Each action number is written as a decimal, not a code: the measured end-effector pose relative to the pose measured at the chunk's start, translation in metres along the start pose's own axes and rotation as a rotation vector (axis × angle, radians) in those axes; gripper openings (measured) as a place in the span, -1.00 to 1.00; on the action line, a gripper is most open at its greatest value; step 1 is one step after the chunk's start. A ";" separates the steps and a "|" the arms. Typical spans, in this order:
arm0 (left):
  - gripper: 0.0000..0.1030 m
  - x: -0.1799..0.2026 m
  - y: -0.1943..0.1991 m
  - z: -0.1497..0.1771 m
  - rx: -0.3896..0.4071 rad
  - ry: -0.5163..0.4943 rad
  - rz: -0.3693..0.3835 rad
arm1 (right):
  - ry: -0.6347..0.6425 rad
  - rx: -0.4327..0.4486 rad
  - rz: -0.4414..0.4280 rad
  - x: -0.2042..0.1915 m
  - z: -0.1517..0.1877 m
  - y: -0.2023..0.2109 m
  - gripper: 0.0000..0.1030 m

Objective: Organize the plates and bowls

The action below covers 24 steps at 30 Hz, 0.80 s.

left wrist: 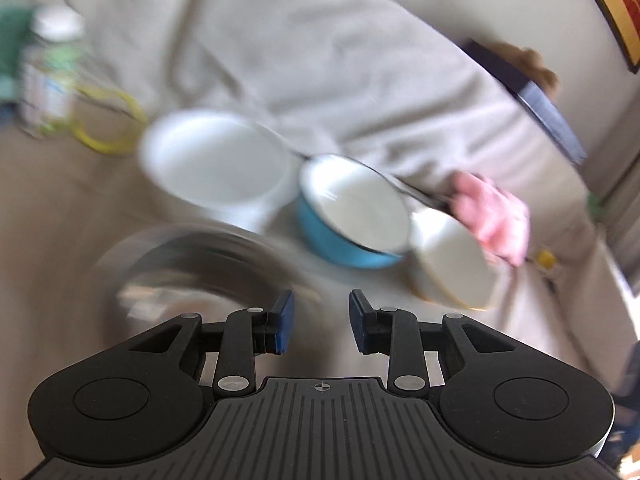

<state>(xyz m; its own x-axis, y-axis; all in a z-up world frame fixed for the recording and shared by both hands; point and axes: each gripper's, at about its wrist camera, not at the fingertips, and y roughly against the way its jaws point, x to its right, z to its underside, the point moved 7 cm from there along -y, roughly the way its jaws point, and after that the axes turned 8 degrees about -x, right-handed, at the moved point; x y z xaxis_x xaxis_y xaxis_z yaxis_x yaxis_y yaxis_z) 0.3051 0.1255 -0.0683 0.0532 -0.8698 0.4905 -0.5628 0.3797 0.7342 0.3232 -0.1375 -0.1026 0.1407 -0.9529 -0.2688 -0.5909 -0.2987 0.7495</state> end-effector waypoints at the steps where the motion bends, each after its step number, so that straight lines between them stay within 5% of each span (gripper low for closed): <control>1: -0.37 0.013 -0.013 0.001 -0.020 0.008 0.031 | -0.020 0.005 0.004 0.012 -0.003 0.000 0.09; 3: -0.37 0.046 -0.043 0.002 -0.050 0.010 0.084 | -0.047 0.017 0.012 0.035 -0.013 0.001 -0.02; 6: -0.37 0.082 -0.084 0.002 -0.055 0.008 0.062 | -0.051 0.040 0.034 0.062 -0.027 -0.005 -0.27; 16: -0.28 0.109 -0.173 -0.009 -0.060 0.005 -0.098 | -0.104 0.029 0.070 0.123 -0.084 -0.073 -0.27; 20: -0.32 0.109 -0.195 -0.010 -0.084 -0.007 -0.132 | -0.127 -0.025 -0.038 0.120 -0.088 -0.100 -0.30; 22: -0.38 0.110 -0.198 -0.011 -0.080 -0.014 -0.157 | -0.143 -0.069 -0.079 0.119 -0.083 -0.113 -0.68; 24: -0.42 0.111 -0.196 -0.008 -0.087 -0.016 -0.172 | -0.161 -0.089 -0.091 0.119 -0.077 -0.118 -0.76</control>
<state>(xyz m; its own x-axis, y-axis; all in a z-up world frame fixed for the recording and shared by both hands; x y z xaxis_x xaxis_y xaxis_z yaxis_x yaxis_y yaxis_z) 0.4282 -0.0426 -0.1542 0.1291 -0.9287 0.3475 -0.4728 0.2504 0.8449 0.4707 -0.2194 -0.1761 0.0576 -0.9031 -0.4256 -0.5079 -0.3935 0.7663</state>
